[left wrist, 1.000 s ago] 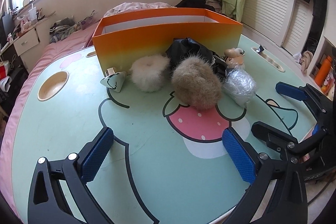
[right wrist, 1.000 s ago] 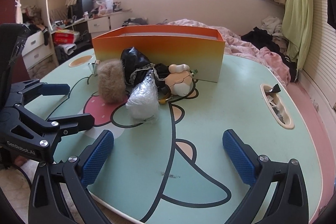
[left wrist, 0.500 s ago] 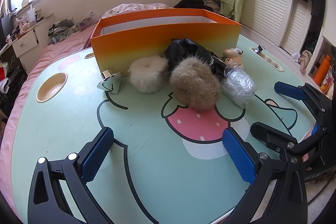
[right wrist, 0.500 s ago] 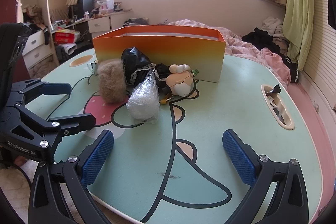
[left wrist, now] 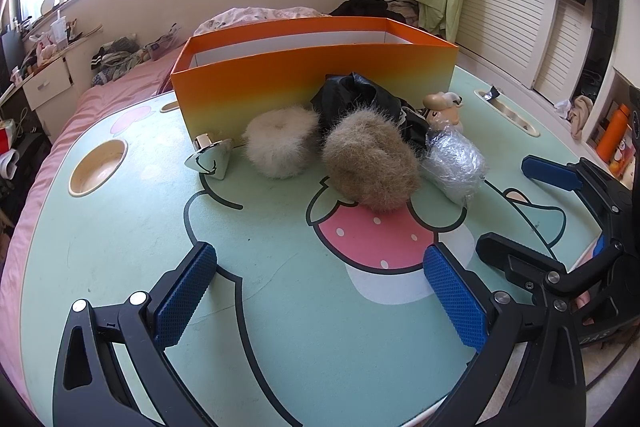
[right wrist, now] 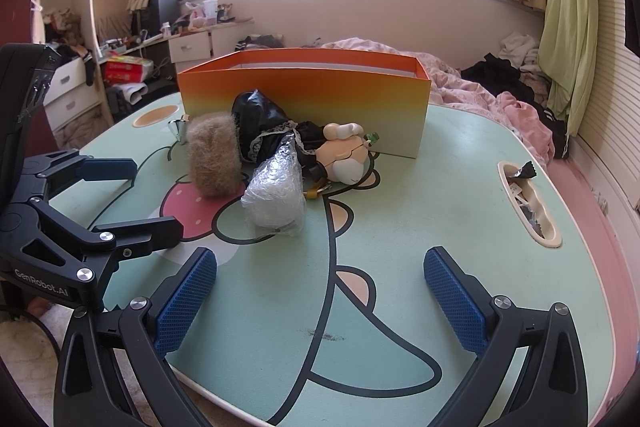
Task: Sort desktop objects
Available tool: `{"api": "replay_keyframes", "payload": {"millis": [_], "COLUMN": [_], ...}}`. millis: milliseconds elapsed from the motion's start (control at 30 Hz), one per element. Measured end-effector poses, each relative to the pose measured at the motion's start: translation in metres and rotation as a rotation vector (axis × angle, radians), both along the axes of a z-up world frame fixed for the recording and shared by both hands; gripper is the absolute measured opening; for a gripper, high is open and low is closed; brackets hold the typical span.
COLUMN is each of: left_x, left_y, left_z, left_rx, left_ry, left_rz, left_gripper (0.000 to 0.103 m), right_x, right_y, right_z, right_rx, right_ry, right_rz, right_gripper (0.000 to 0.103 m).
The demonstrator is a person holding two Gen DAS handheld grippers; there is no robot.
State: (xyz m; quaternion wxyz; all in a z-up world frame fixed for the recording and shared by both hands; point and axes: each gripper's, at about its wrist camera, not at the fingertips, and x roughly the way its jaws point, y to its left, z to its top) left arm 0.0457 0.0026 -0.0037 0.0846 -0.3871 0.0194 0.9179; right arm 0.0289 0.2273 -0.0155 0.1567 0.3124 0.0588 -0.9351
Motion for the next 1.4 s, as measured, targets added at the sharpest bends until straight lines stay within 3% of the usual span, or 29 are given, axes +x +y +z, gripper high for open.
{"api": "replay_keyframes", "payload": {"millis": [967, 1033, 1200, 1367, 1400], "left_x": [0.000, 0.000, 0.000, 0.001, 0.001], "left_y": [0.001, 0.001, 0.001, 0.000, 0.001], "left_z": [0.000, 0.000, 0.001, 0.002, 0.002], "left_rx": [0.002, 0.004, 0.005, 0.005, 0.006], "left_ry": [0.002, 0.003, 0.006, 0.006, 0.006], "left_rz": [0.000, 0.000, 0.001, 0.001, -0.003], "left_gripper": [0.103, 0.103, 0.103, 0.103, 0.103], "right_x": [-0.001, 0.000, -0.012, -0.041, -0.047], "right_y": [-0.002, 0.002, -0.004, -0.020, -0.022], "right_z": [0.003, 0.007, 0.030, 0.033, 0.030], "right_rx": [-0.020, -0.053, -0.076, -0.094, -0.089], "right_ry": [0.012, 0.018, 0.068, -0.040, -0.064], "right_rz": [0.008, 0.029, 0.018, 0.051, 0.054], "right_gripper": [0.102, 0.086, 0.075, 0.058, 0.045]}}
